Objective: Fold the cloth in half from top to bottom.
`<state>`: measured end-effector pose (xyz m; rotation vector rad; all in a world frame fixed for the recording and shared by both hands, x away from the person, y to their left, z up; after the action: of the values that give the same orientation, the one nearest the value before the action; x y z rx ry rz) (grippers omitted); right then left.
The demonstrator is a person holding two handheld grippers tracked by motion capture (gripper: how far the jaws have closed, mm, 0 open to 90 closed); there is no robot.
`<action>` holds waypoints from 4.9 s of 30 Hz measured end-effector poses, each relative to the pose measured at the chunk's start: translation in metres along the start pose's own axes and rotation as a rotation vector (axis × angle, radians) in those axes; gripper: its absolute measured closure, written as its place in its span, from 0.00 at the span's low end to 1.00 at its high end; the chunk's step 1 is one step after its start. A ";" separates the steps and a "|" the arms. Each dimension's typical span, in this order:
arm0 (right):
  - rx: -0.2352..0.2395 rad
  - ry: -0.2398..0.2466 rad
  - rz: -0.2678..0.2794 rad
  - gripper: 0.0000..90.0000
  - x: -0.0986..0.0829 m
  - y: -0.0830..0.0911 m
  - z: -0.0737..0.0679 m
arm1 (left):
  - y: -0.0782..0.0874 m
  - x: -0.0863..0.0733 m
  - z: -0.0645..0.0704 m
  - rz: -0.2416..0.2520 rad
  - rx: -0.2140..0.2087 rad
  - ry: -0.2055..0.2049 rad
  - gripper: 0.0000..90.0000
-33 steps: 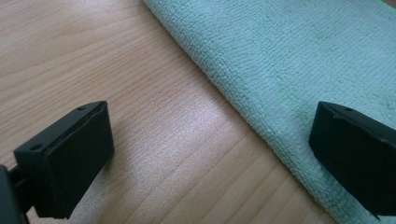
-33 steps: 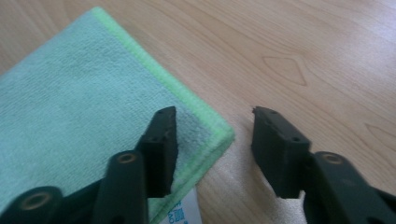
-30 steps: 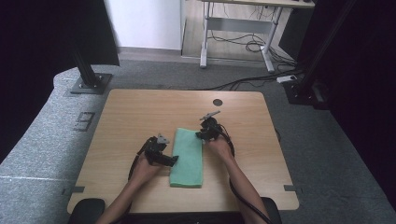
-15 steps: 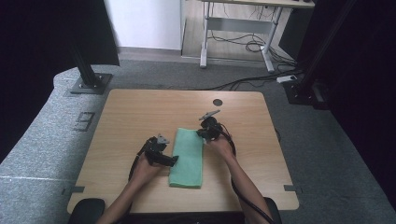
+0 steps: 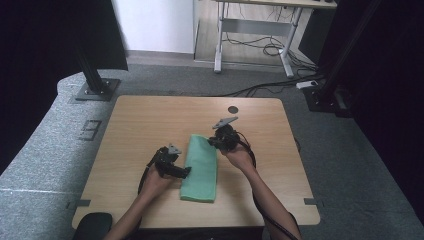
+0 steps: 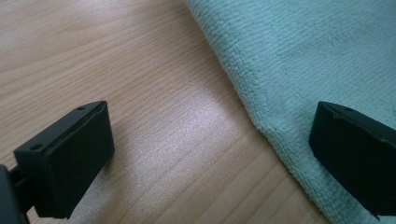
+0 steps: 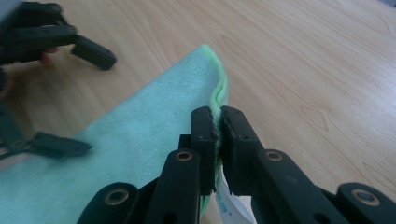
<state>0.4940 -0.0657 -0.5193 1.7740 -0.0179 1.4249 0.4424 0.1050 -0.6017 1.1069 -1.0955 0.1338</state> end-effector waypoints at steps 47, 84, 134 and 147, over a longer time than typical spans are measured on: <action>0.209 0.022 -0.034 0.92 -0.081 0.047 -0.104 | 0.000 0.000 0.000 0.000 0.010 0.009 0.00; 0.090 0.027 -0.077 0.91 -0.098 0.037 -0.076 | -0.012 0.011 -0.020 -0.001 0.048 0.048 0.00; 0.053 -0.042 0.025 0.48 -0.094 0.059 -0.066 | 0.029 0.022 0.020 -0.022 -0.177 -0.151 0.08; 0.028 -0.055 -0.036 0.34 -0.097 0.023 -0.072 | 0.038 -0.012 0.026 -0.041 -0.136 -0.158 0.08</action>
<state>0.3911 -0.0829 -0.5839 1.8277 0.0054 1.3562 0.3976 0.1089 -0.5862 1.0296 -1.2037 -0.0607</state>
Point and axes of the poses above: each handheld gripper's, and its own axes: y roughly backward along the jaws, x roughly out of its top, z roughly to its right, the point moved 7 cm from there along -y, roughly forward along the jaws, and after that the axes turned 8 degrees about z, right-handed, at the moved point
